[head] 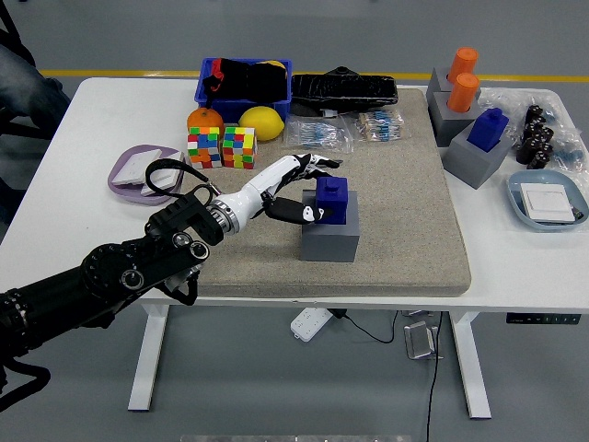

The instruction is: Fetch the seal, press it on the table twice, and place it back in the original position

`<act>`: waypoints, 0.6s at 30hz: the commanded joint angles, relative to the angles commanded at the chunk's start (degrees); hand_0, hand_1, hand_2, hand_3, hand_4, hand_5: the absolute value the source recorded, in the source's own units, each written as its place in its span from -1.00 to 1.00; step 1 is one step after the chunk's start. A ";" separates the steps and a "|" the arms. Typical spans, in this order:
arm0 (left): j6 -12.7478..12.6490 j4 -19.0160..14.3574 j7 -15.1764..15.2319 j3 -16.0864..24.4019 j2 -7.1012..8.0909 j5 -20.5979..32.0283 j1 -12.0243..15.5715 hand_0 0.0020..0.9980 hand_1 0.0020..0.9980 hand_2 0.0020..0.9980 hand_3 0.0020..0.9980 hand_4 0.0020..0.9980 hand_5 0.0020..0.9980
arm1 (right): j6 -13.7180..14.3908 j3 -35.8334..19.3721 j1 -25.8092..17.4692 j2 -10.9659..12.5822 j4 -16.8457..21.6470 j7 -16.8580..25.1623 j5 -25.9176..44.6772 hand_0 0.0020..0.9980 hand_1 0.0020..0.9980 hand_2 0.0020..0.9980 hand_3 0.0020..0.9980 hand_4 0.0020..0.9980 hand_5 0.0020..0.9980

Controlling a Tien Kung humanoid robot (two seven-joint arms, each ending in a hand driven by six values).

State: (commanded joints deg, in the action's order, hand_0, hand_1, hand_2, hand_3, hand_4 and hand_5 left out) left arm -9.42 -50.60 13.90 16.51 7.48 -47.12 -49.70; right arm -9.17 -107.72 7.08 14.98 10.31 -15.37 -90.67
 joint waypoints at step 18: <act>2.18 -0.63 0.31 3.53 0.83 2.50 1.26 0.96 1.00 0.96 0.99 1.00 -0.44 | 0.03 -0.20 -0.06 0.12 0.00 -0.08 -0.16 0.78 0.50 0.46 0.51 0.75 0.10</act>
State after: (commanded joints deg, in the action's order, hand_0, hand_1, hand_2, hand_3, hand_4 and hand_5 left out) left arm -7.24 -51.23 14.21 20.04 8.30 -44.61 -48.43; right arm -9.15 -107.93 7.02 15.10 10.31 -15.45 -90.83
